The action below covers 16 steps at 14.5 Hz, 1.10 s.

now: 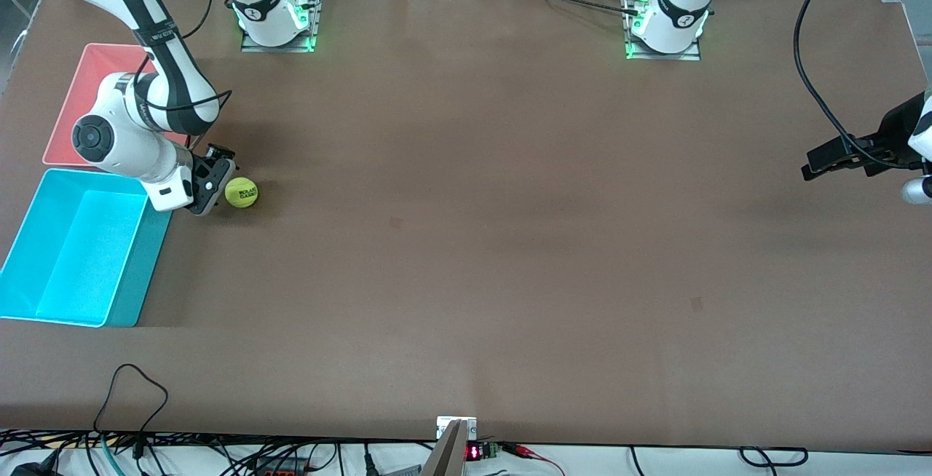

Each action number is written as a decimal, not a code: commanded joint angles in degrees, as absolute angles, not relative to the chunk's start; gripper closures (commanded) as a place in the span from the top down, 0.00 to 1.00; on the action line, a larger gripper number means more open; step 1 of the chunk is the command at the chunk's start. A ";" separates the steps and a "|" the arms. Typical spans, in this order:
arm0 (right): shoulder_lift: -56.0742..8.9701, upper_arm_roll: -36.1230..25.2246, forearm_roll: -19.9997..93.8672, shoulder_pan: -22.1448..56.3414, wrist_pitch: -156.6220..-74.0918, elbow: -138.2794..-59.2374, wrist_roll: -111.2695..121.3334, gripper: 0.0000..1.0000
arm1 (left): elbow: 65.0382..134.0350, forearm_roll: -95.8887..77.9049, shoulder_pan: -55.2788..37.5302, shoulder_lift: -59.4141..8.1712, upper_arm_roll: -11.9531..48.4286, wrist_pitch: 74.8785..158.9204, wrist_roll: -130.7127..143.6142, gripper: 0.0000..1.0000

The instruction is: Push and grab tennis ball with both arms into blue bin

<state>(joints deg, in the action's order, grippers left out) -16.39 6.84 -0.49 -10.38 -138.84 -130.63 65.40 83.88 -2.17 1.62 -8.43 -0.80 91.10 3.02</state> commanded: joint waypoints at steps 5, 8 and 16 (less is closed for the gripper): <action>-18.54 7.38 0.00 -9.49 -143.61 -131.22 64.95 1.00 | 83.32 -0.97 1.32 -7.03 -0.62 90.19 2.20 1.00; -19.51 7.29 0.00 -9.41 -144.66 -131.22 64.95 1.00 | 83.50 -1.05 1.06 -7.12 -0.62 89.30 2.90 1.00; -20.39 7.38 0.00 -8.61 -145.11 -131.13 64.78 1.00 | 82.88 -1.23 1.14 -10.20 -0.62 89.91 2.73 1.00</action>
